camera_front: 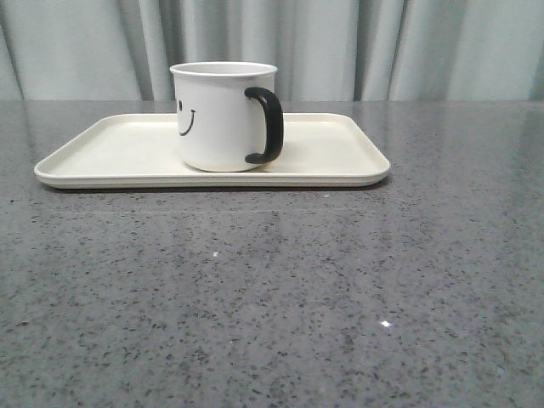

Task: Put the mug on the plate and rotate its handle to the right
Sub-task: 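Withdraw the left gripper upward away from the mug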

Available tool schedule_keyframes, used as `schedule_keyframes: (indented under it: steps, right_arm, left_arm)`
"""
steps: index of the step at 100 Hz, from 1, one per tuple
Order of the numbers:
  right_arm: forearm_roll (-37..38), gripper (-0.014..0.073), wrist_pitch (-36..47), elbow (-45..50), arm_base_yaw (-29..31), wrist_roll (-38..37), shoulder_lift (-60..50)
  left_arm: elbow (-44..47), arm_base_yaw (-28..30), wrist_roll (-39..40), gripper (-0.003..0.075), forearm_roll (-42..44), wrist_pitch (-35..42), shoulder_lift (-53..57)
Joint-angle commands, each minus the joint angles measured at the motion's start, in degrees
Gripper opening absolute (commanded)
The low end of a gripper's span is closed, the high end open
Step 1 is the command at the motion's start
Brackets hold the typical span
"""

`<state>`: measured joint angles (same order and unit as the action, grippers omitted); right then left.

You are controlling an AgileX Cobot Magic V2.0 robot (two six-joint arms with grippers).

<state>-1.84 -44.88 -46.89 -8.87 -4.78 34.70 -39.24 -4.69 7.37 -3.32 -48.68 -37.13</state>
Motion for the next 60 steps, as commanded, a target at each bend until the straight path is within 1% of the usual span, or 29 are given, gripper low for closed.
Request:
schedule_keyframes:
  steps: [1,11,17,31,40,60]
  right_arm:
    - [-2.0,0.0603,6.6,-1.9,0.3,0.1,0.5]
    - [-5.4,0.0603,9.2,-1.9,0.3,1.6,2.0]
    - [-8.0,0.0603,10.3,-2.1,0.3,3.8,3.9]
    - [-13.9,0.0603,9.3,-5.8,-0.6,9.8,10.2]
    - [-15.5,0.0603,9.1,-9.4,-3.4,12.1,15.1]
    - [-15.4,0.0603,9.0,-19.7,-12.2,13.1,28.7]
  left_arm:
    - [-1.3,0.2,0.6,0.0463,-0.6,4.2,1.2]
    - [-1.3,0.2,0.6,0.0463,-0.6,4.2,1.6]
    - [-1.3,0.2,0.6,0.0463,-0.6,4.1,1.6]
    - [-1.3,0.2,0.6,0.0463,-0.6,4.1,1.6]
    - [-1.3,0.2,0.6,0.0463,-0.6,4.1,1.6]
    - [-1.3,0.2,0.6,0.0463,-0.6,4.1,1.6]
